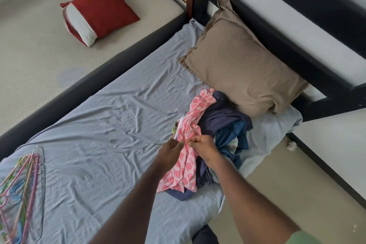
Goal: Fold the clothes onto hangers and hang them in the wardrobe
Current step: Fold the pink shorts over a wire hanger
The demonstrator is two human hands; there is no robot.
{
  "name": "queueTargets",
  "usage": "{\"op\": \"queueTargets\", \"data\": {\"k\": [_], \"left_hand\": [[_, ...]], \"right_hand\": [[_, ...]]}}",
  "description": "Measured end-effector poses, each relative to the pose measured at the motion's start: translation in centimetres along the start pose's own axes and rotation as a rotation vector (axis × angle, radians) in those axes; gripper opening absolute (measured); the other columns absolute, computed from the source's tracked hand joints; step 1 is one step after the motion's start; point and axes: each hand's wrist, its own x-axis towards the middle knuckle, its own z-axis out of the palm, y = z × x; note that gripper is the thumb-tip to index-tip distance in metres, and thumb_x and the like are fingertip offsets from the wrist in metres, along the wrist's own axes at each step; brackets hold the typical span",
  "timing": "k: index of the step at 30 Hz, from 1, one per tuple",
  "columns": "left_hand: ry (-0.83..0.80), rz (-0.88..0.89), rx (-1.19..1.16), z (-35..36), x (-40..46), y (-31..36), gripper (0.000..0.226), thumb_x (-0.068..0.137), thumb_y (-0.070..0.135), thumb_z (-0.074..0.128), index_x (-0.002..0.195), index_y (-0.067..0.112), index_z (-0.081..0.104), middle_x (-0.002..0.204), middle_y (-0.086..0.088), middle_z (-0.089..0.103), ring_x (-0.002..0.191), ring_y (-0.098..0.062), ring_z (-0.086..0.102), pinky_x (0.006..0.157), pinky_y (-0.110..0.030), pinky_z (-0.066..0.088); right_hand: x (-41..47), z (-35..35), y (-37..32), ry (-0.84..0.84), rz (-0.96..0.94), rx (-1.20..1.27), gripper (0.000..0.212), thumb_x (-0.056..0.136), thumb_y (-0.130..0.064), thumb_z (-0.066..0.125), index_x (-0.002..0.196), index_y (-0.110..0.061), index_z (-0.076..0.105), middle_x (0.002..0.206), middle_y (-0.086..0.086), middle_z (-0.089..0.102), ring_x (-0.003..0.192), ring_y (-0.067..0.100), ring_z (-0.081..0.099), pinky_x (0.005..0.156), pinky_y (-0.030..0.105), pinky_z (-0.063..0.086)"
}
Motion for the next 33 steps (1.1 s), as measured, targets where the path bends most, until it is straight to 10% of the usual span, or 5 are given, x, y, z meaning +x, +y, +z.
{"op": "queueTargets", "data": {"k": [8,12,21,24,33], "left_hand": [[0.019,0.034,0.099,-1.5,2.3,-1.4,0.038,0.104,0.043,0.046,0.118,0.012,0.062,0.118,-0.017,0.066,0.111,-0.037,0.063,0.079,-0.041,0.049],[0.004,0.049,0.087,-0.6,2.1,-3.7,0.034,0.105,0.039,0.046,0.116,0.012,0.063,0.108,-0.007,0.066,0.096,-0.025,0.062,0.079,-0.036,0.049],[-0.09,-0.119,-0.577,-2.5,-4.6,-5.5,0.033,0.103,0.052,0.043,0.099,0.025,0.064,0.101,0.009,0.063,0.095,-0.003,0.058,0.086,-0.032,0.047],[-0.154,-0.213,-1.031,-3.4,-6.6,-5.7,0.046,0.103,0.048,0.045,0.097,0.015,0.077,0.095,-0.004,0.073,0.086,-0.016,0.07,0.079,-0.034,0.056],[-0.091,-0.13,-0.682,-5.2,-13.3,-6.8,0.026,0.087,-0.002,0.045,0.08,0.008,0.067,0.069,-0.005,0.05,0.055,-0.015,0.044,0.056,-0.027,0.035]], "right_hand": [[2.9,1.3,0.3,0.418,-0.281,-0.607,0.022,0.096,-0.015,0.055,0.097,-0.007,0.074,0.105,0.015,0.064,0.095,0.029,0.059,0.077,0.031,0.043],[6.7,2.2,-0.1,0.17,-0.168,-0.728,0.031,0.096,-0.027,0.062,0.122,-0.011,0.071,0.14,0.013,0.054,0.128,0.031,0.052,0.104,0.037,0.045],[-7.1,4.1,-1.5,-0.151,-0.041,0.307,0.017,0.055,-0.007,0.048,0.039,-0.013,0.053,0.044,0.003,0.045,0.047,0.014,0.041,0.053,0.026,0.034],[-15.1,5.8,0.7,-0.278,-0.04,0.337,0.028,0.059,-0.005,0.049,0.038,-0.023,0.045,0.043,-0.004,0.032,0.04,0.007,0.027,0.047,0.025,0.018],[-20.8,7.1,2.7,-0.065,0.024,0.212,0.025,0.068,-0.012,0.084,0.061,-0.019,0.061,0.071,0.014,0.06,0.063,0.023,0.058,0.058,0.03,0.045]]}}
